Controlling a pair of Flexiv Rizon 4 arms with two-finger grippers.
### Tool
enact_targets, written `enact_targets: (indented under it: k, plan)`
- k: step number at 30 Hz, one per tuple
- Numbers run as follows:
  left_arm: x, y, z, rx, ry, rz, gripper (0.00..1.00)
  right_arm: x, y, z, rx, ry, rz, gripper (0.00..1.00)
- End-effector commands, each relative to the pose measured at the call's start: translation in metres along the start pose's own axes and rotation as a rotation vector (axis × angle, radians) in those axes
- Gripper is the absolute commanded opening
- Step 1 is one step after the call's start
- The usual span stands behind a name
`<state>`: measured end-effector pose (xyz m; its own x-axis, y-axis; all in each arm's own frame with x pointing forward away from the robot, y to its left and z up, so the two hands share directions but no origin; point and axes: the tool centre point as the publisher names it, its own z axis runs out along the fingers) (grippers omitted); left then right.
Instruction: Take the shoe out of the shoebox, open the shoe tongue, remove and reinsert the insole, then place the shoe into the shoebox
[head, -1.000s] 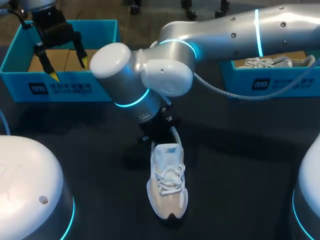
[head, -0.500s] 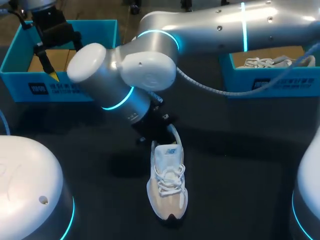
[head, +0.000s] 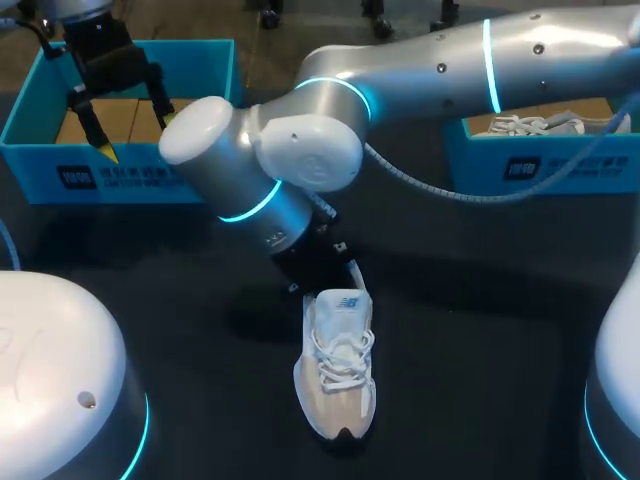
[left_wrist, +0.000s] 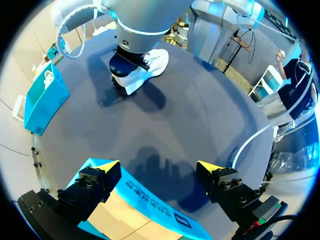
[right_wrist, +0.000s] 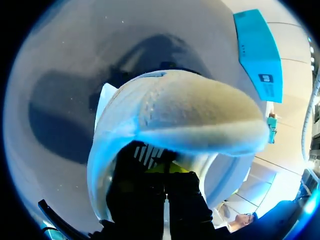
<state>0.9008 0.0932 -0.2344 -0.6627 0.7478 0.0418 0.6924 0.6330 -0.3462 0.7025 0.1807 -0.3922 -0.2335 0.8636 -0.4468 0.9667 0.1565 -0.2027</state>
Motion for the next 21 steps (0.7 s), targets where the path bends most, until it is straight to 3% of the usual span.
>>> enact_targets:
  k: [1, 7, 13, 21]
  plan:
    - [0.000, 0.000, 0.000, -0.001, 0.003, 0.000, 1.00, 0.004, 0.000, 0.007, -0.030, 0.050, -0.019, 0.00]
    - [0.000, 0.000, 0.000, -0.001, 0.003, 0.000, 1.00, 0.008, 0.002, -0.014, -0.116, 0.069, -0.051, 0.00]
    - [0.000, 0.000, 0.000, -0.001, 0.003, 0.000, 1.00, -0.004, -0.003, -0.031, -0.159, 0.046, -0.035, 0.00]
    - [0.000, 0.000, 0.000, -0.001, 0.003, 0.000, 1.00, -0.015, -0.004, -0.033, -0.170, 0.027, -0.015, 0.00]
